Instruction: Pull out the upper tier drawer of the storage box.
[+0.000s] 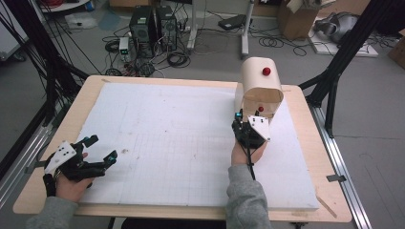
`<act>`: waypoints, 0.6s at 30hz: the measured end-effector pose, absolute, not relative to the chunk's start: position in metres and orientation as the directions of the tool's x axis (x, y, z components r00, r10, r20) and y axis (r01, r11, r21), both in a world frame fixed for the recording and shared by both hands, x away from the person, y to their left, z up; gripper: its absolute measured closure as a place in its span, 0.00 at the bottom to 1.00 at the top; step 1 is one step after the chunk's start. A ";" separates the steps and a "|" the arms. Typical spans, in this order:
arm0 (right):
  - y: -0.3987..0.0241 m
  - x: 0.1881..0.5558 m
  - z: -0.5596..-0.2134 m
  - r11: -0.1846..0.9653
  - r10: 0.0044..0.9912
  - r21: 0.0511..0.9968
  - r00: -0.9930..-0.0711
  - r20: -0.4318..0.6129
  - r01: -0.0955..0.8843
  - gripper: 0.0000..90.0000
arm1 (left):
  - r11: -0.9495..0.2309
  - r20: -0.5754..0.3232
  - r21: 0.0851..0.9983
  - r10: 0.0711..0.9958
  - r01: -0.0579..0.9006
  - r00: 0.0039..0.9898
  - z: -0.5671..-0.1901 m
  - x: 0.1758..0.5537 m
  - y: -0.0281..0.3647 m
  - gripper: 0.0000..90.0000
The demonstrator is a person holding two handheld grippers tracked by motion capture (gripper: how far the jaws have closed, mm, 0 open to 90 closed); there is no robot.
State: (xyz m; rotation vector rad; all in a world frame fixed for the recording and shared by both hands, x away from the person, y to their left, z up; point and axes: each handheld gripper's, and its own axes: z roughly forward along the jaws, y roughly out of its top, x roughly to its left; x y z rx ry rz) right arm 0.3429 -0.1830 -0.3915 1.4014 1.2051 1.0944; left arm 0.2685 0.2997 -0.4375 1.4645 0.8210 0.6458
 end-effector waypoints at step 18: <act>-0.191 0.340 -0.388 -0.047 0.992 0.989 0.122 0.030 0.137 0.50 | 0.028 -0.085 0.994 0.808 0.106 0.584 -0.438 0.268 0.301 0.02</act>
